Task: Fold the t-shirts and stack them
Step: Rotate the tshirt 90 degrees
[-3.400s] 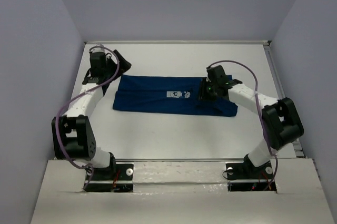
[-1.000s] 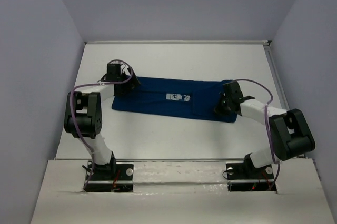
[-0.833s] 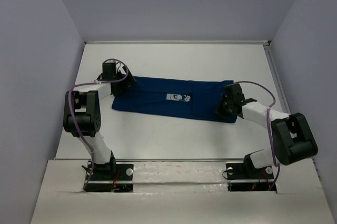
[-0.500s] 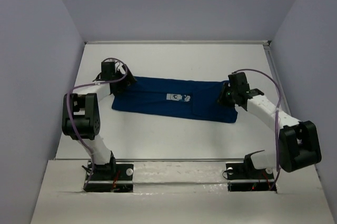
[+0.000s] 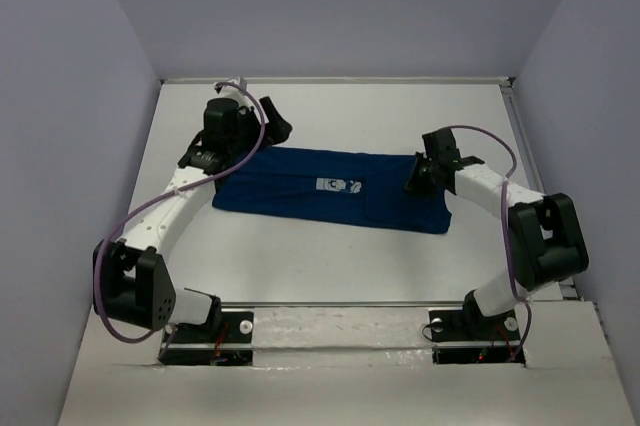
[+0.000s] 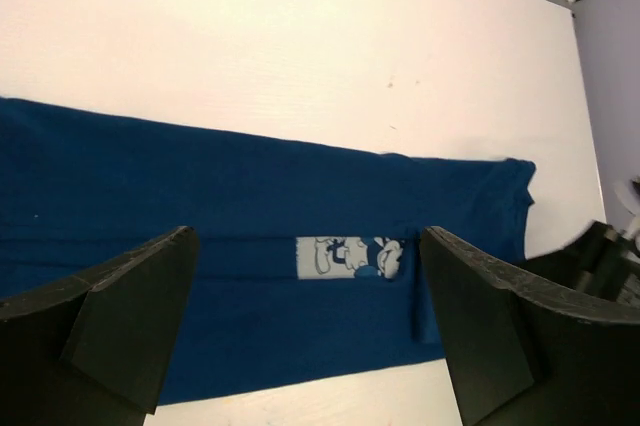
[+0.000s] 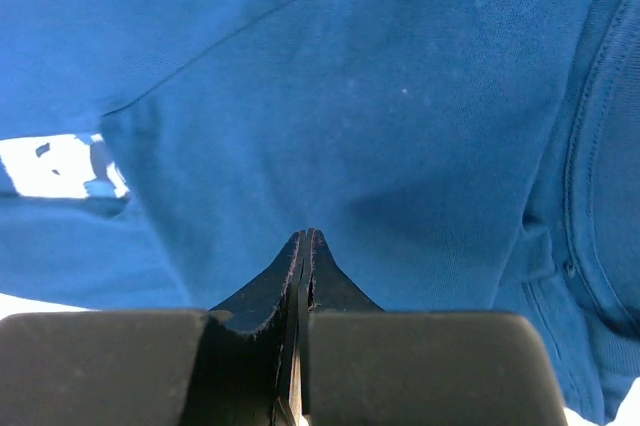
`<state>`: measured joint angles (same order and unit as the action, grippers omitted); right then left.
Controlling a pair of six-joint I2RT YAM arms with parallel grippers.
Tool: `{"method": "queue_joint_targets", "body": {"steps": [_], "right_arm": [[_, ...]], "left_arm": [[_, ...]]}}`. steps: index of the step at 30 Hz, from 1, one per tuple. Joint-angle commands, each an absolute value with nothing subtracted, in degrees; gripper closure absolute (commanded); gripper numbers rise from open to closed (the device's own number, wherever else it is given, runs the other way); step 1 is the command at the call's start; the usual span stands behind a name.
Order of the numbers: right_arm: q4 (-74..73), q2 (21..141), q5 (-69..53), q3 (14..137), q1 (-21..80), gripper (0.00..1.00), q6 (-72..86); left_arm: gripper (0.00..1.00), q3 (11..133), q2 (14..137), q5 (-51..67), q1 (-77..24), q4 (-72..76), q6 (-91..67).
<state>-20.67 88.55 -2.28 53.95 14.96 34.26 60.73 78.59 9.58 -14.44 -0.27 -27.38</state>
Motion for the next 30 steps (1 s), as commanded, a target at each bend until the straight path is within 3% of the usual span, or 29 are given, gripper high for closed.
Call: {"method": "queue_joint_targets", "body": {"steps": [1, 9, 14, 17, 21, 22, 23, 24, 25, 28, 29, 30], "right_arm": [[-15.7, 91.6, -0.7, 54.8, 14.6, 1.00, 34.3], [-12.0, 99.9, -0.3, 56.1, 14.6, 1.00, 33.4], [-11.4, 112.4, -0.4, 65.4, 14.6, 1.00, 32.3], [-12.6, 119.9, -1.1, 79.0, 14.1, 1.00, 31.8], [-20.7, 142.6, -7.3, 115.8, 13.5, 0.96, 31.1], [-26.8, 146.5, -10.1, 134.8, 13.5, 0.88, 31.6], [-29.3, 149.6, -11.5, 143.3, 13.5, 0.80, 32.9], [-31.6, 152.5, -12.7, 149.3, 13.5, 0.56, 33.3], [-31.1, 151.5, -14.7, 152.3, 13.5, 0.45, 33.7], [-19.6, 134.9, -17.0, 136.4, 13.5, 0.14, 34.3], [-15.9, 129.6, -17.1, 122.1, 13.5, 0.02, 34.8], [-10.8, 124.8, -17.4, 116.1, 13.5, 0.00, 34.9]], "left_arm": [[0.05, 60.1, 74.1, 7.0, -16.9, -1.4, -25.2], [0.01, 60.8, 69.5, 5.5, -18.3, -4.1, -23.6], [0.01, 61.4, 67.8, 2.3, -18.3, -9.6, -23.1], [0.01, 60.9, 65.8, 1.5, -18.3, -12.3, -23.6], [0.01, 61.7, 64.8, 0.6, -18.3, -16.3, -24.2], [0.01, 62.2, 64.7, 0.7, -18.3, -17.9, -24.2], [0.01, 63.6, 64.9, 0.6, -18.3, -18.7, -23.7], [0.01, 64.4, 64.9, 0.5, -18.3, -19.6, -23.6], [0.01, 65.1, 64.7, 0.5, -18.3, -20.4, -23.4], [0.01, 67.1, 63.8, -1.4, -18.3, -20.3, -22.6], [0.01, 68.1, 63.8, -1.2, -18.3, -20.4, -22.6], [0.01, 68.6, 64.0, -1.0, -18.3, -20.4, -22.2]]}}
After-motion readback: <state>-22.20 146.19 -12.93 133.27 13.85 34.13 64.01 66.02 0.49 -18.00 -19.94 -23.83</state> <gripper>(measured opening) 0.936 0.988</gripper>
